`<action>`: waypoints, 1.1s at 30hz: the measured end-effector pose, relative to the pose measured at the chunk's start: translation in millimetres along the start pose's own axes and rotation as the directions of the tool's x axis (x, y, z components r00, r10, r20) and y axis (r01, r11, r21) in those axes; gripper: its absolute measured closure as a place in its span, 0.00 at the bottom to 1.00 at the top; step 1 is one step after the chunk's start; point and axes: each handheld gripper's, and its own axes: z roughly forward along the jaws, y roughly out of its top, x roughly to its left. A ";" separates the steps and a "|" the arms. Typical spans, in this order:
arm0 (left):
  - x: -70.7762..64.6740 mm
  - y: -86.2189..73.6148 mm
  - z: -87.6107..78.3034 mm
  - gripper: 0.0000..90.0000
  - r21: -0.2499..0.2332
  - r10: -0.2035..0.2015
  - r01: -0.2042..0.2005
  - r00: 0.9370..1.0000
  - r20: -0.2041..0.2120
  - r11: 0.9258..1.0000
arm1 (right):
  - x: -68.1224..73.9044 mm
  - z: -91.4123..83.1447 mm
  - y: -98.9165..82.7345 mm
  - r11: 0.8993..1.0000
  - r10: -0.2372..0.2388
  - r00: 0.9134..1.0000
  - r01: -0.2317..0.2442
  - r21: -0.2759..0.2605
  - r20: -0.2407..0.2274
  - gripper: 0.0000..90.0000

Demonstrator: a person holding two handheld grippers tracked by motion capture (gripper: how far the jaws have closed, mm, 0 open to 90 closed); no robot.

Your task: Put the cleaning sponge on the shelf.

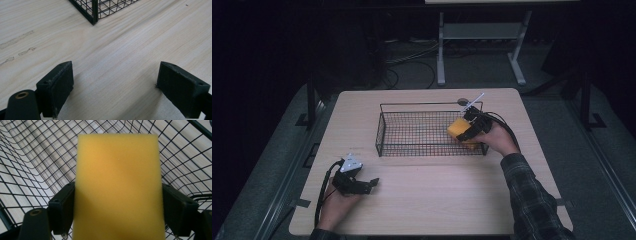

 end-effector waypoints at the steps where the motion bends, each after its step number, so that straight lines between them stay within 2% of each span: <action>1: 0.0 0.0 0.0 0.14 0.000 0.000 0.000 1.000 0.000 1.000 | 0.1 0.1 0.1 1.000 0.001 1.000 -0.001 0.000 0.000 0.24; 21: 0.0 0.0 0.0 0.14 0.000 0.000 0.000 1.000 0.000 1.000 | 0.3 -0.1 0.4 1.000 -0.001 1.000 0.001 0.005 -0.007 0.23; 33: 0.0 0.0 0.0 0.14 0.000 0.000 0.000 1.000 0.000 1.000 | -1.5 -21.1 -1.3 0.999 0.009 1.000 -0.009 -0.034 0.002 0.22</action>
